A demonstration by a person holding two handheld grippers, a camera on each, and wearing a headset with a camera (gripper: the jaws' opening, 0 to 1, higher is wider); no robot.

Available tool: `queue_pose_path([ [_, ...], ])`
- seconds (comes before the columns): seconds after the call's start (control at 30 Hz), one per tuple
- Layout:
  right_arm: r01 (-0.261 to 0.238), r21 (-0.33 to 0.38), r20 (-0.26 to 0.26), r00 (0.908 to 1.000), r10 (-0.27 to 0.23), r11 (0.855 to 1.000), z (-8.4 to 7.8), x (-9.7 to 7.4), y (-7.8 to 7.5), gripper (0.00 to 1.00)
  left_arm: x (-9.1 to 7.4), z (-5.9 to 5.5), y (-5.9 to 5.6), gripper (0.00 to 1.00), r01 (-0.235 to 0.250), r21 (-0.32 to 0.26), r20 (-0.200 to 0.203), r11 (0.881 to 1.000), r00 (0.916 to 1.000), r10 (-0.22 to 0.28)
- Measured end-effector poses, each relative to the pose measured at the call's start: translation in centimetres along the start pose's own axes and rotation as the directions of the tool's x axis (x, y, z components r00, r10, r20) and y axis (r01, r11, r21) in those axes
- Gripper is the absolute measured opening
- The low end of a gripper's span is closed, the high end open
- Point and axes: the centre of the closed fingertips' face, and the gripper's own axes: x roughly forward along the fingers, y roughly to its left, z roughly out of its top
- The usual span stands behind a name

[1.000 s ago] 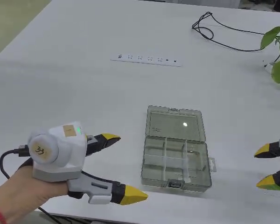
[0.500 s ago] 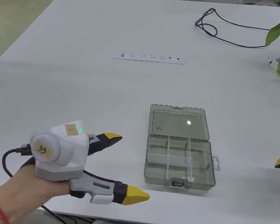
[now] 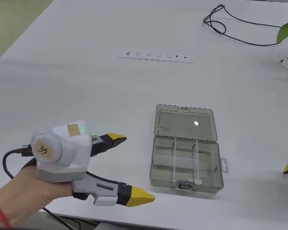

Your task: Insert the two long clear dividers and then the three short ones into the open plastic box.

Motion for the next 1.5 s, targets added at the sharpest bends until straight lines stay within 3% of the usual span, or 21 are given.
queue_pose_path([
  [0.07, 0.002, -0.002, 0.001, 1.0000, -0.002, 1.000, 0.0, -0.1, 0.0, 0.33, 0.0, 0.1, 0.0, 0.96, 0.002, 0.001, 0.002, 1.000, 1.0000, -0.002],
  [0.33, 0.020, 0.003, -0.010, 0.9998, -0.020, 1.000, 0.0, -0.2, -0.1, 0.33, -0.1, 0.2, 0.1, 0.95, 0.003, 0.003, 0.005, 1.000, 1.0000, -0.003],
  [0.47, 0.047, 0.005, 0.013, 0.9988, -0.047, 0.999, 1.1, -1.2, -0.5, 0.33, -0.3, 0.3, 0.1, 0.95, 0.002, 0.004, 0.007, 1.000, 1.0000, -0.002],
  [0.6, 0.076, -0.007, 0.062, 0.9952, -0.075, 0.997, 3.3, -2.8, -0.8, 0.33, -0.3, 0.7, 0.3, 0.94, -0.003, -0.009, 0.019, 1.000, 0.9998, 0.004],
  [0.7, 0.104, -0.005, 0.128, 0.9865, -0.102, 0.995, 5.8, -4.2, -1.2, 0.33, -0.2, 1.6, 0.3, 0.93, -0.004, -0.022, 0.034, 1.000, 0.9994, 0.004],
  [0.9, 0.134, -0.033, 0.215, 0.9688, -0.124, 0.990, 10.6, -6.7, -0.6, 0.33, 0.3, 4.2, 0.3, 0.85, 0.007, -0.129, 0.101, 0.992, 0.9949, 0.007],
  [1.03, 0.152, -0.037, 0.265, 0.9544, -0.137, 0.988, 13.3, -8.0, -0.3, 0.33, 1.1, 5.7, -0.6, 0.81, 0.056, -0.250, 0.125, 0.967, 0.9919, -0.025],
  [1.1, 0.164, -0.056, 0.280, 0.9495, -0.142, 0.985, 14.7, -8.6, 0.0, 0.33, 1.5, 6.3, -0.8, 0.80, 0.068, -0.244, 0.144, 0.967, 0.9890, -0.033],
  [1.13, 0.171, -0.059, 0.288, 0.9462, -0.147, 0.984, 15.6, -9.0, 0.2, 0.33, 1.9, 6.6, -1.0, 0.78, 0.076, -0.267, 0.144, 0.961, 0.9888, -0.039],
  [1.3, 0.188, -0.088, 0.333, 0.9311, -0.149, 0.978, 18.3, -9.7, 0.5, 0.33, 3.1, 8.1, -2.5, 0.70, 0.148, -0.363, 0.193, 0.920, 0.9778, -0.081],
  [1.37, 0.199, -0.094, 0.341, 0.9270, -0.156, 0.976, 18.9, -9.6, 0.3, 0.33, 3.5, 8.3, -2.9, 0.65, 0.162, -0.411, 0.195, 0.897, 0.9769, -0.087],
  [1.43, 0.206, -0.110, 0.347, 0.9244, -0.157, 0.972, 20.1, -10.0, 1.0, 0.33, 4.0, 8.6, -3.1, 0.62, 0.177, -0.430, 0.206, 0.885, 0.9739, -0.095],
  [1.5, 0.222, -0.112, 0.352, 0.9204, -0.170, 0.969, 21.0, -10.3, 1.3, 0.33, 4.4, 8.7, -3.9, 0.59, 0.202, -0.459, 0.210, 0.865, 0.9710, -0.115],
])
